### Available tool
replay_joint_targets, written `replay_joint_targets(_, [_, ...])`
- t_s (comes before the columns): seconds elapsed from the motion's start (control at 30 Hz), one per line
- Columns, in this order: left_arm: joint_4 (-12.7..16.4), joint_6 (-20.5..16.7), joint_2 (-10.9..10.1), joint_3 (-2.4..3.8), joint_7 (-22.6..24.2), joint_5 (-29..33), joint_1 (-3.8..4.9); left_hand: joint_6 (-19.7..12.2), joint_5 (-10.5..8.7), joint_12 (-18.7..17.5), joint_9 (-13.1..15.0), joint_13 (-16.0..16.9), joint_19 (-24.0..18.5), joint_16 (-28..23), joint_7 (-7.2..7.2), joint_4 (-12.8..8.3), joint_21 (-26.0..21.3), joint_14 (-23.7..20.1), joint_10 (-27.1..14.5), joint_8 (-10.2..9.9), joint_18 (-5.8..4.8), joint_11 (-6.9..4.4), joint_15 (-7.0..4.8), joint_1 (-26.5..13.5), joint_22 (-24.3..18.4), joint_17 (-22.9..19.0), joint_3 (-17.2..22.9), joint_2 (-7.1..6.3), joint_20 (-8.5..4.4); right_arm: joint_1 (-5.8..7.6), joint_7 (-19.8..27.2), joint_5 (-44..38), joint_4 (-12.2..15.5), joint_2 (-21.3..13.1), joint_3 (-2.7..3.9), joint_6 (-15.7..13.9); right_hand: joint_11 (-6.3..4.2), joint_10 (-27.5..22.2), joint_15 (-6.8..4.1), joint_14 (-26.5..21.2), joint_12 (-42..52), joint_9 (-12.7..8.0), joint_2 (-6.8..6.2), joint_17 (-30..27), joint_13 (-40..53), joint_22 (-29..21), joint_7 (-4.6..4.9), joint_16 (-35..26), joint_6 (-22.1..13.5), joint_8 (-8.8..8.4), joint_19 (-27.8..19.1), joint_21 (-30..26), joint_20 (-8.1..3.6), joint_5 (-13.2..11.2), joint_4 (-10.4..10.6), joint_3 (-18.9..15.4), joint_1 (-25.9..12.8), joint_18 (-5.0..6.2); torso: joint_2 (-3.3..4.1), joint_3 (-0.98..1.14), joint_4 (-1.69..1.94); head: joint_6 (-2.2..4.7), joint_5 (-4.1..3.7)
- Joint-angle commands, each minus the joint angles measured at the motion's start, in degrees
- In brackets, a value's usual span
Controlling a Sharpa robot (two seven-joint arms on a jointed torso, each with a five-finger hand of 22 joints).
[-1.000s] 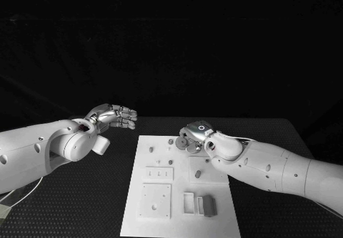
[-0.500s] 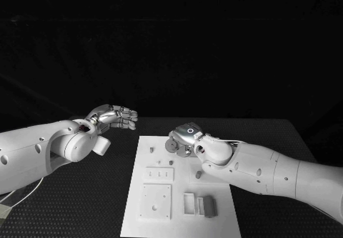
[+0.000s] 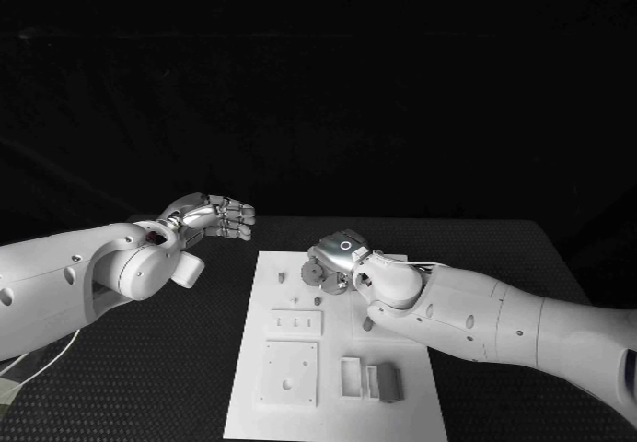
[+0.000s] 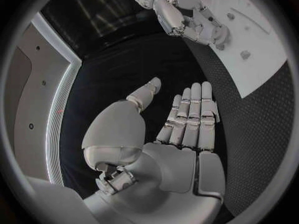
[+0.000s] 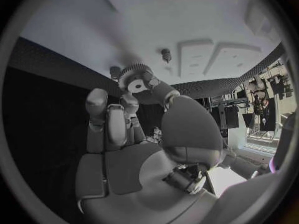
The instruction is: Assemble the parts on the task board
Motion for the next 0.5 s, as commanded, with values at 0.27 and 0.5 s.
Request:
replay_joint_targets(0.27, [0.18, 0.82, 0.16, 0.05, 0.53, -0.09, 0.07, -0.20, -0.22, -0.14, -0.07, -0.09, -0.41, -0.37, 1.34, 0.16, -0.32, 0.19, -0.20, -0.13, 0.82, 0.11, 0.16, -0.27, 0.00, 0.09, -0.15, -0.29, 0.01, -0.53, -0.60, -0.62, -1.67, 0.66, -0.08, 1.43, 0.00, 0.47, -0.39, 0.08, -0.07, 0.07, -0.57, -0.09, -0.09, 0.56, 0.94, -0.02, 0.92, -0.11, 0.42, -0.27, -0.07, -0.14, 0.47, 0.02, 0.02, 5.70, 0.04, 0.04, 0.05, -0.35, 0.09])
replay_joint_targets(0.5, [0.17, 0.69, 0.10, 0.05, 0.59, -0.09, 0.07, -0.19, -0.22, -0.15, -0.07, -0.09, -0.42, -0.39, 1.31, 0.17, -0.33, 0.19, -0.20, -0.12, 0.82, 0.10, 0.16, -0.26, 0.00, 0.10, -0.14, -0.28, 0.01, -0.64, -0.93, -0.62, -2.44, 0.83, -0.08, 1.25, 0.01, 0.47, -0.39, 0.05, -0.08, 0.06, -0.57, -0.15, -0.10, 0.55, 0.95, -0.06, 0.85, -0.16, 0.44, -0.30, -0.08, -0.14, 0.60, 0.08, 0.02, 5.70, 0.11, 0.08, 0.24, -0.63, 0.17])
